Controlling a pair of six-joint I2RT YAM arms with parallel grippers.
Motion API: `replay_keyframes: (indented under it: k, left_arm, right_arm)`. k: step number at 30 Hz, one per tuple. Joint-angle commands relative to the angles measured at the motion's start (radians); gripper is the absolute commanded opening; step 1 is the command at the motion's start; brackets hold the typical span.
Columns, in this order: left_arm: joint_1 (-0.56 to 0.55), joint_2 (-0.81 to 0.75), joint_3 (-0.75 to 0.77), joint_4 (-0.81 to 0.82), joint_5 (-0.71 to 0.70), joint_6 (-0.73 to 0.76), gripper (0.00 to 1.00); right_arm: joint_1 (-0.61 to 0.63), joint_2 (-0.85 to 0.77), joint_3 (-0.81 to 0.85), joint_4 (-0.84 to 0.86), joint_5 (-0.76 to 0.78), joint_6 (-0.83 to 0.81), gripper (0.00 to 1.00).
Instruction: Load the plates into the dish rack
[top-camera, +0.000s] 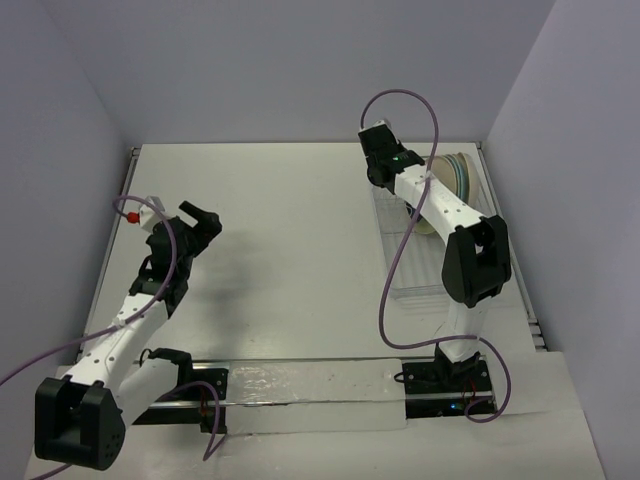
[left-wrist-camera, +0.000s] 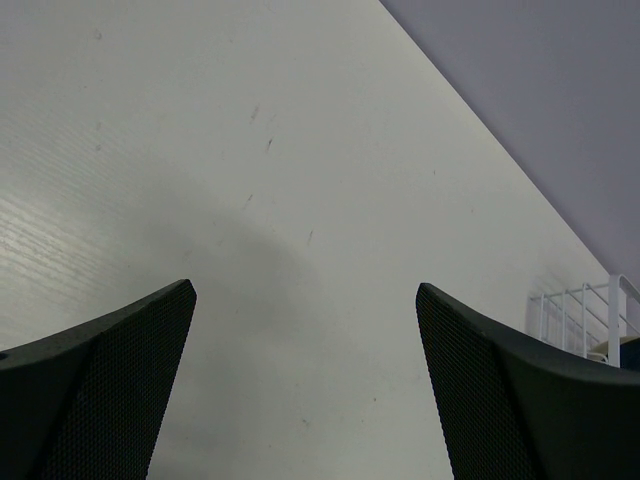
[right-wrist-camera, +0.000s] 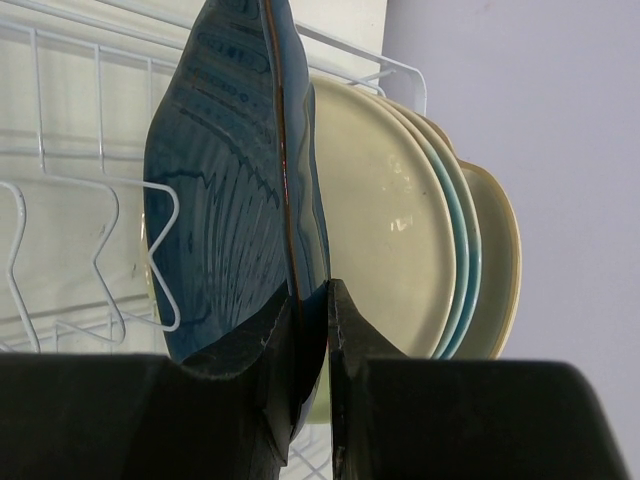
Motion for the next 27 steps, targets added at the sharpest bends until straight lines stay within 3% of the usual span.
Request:
replay_keyframes:
  k: [1,3,8,14,21,27]
  left_arm:
    - [-0.003,0.039,0.068,0.006,-0.043,0.011,0.99]
    - [-0.003,0.058,0.075,0.009,-0.050,0.013,0.99]
    - [-0.003,0.112,0.111,-0.003,-0.058,0.021,0.99]
    - [-0.003,0.147,0.131,-0.002,-0.060,0.025,0.99]
    - [-0.003,0.158,0.137,-0.001,-0.061,0.028,0.99]
    - [-0.003,0.144,0.126,-0.005,-0.073,0.033,0.99]
  right_arm:
    - [0.000,0.026,-0.010,-0.077,0.046,0.024,0.01]
    - [0.001,0.032,-0.018,-0.077,0.061,0.021,0.03]
    - [0.001,0.047,-0.037,-0.091,0.049,-0.005,0.24]
    - [0.002,0.024,-0.047,-0.107,0.059,-0.006,0.26]
    - [0.018,0.028,-0.055,-0.114,0.057,-0.013,0.39]
    - [0.030,0.039,-0.044,-0.120,0.041,-0.010,0.38]
